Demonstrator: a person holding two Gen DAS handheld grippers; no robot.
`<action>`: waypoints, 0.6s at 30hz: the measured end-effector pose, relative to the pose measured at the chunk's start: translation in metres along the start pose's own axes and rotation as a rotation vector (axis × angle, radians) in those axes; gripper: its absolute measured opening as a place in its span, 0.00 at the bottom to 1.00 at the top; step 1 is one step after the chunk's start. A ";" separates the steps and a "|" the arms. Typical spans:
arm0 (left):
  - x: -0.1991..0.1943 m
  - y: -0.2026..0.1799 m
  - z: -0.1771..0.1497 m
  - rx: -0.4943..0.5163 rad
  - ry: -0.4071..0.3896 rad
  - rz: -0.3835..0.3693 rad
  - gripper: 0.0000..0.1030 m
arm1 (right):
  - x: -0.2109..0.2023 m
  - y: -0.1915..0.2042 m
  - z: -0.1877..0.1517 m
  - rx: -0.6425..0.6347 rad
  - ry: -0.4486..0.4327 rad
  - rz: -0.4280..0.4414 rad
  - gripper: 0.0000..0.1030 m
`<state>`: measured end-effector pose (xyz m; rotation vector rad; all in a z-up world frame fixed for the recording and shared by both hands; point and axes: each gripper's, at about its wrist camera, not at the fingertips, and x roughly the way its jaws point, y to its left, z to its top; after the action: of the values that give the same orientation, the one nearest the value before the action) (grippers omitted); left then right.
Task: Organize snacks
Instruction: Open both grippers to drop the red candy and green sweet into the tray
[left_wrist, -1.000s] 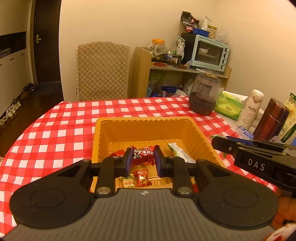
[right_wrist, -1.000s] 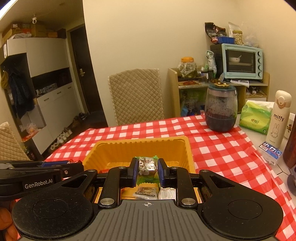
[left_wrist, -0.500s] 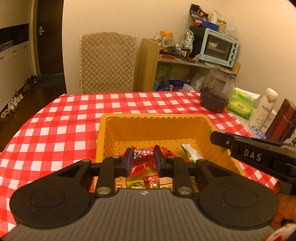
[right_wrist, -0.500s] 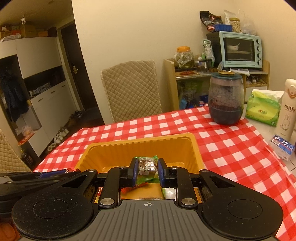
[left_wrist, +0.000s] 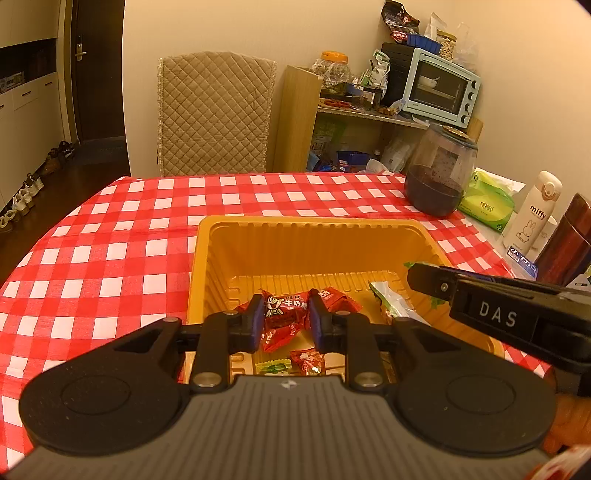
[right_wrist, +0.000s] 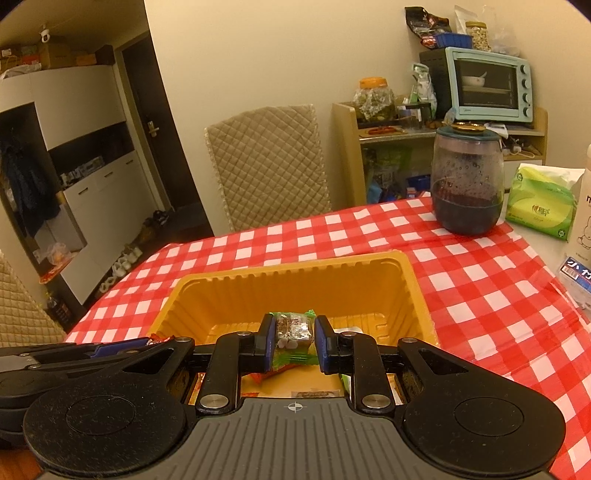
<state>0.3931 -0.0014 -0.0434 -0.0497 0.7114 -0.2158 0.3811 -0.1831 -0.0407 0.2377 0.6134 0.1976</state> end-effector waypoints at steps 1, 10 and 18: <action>0.000 0.000 0.000 -0.003 0.000 0.005 0.26 | 0.000 0.000 0.000 0.000 0.000 0.000 0.22; -0.003 0.010 0.004 -0.020 -0.008 0.022 0.46 | -0.001 0.000 0.001 0.017 -0.001 0.014 0.22; -0.005 0.018 0.003 -0.023 -0.008 0.044 0.46 | 0.000 0.001 0.001 0.029 0.003 0.036 0.22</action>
<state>0.3950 0.0169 -0.0402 -0.0574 0.7061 -0.1654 0.3813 -0.1819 -0.0392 0.2770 0.6157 0.2235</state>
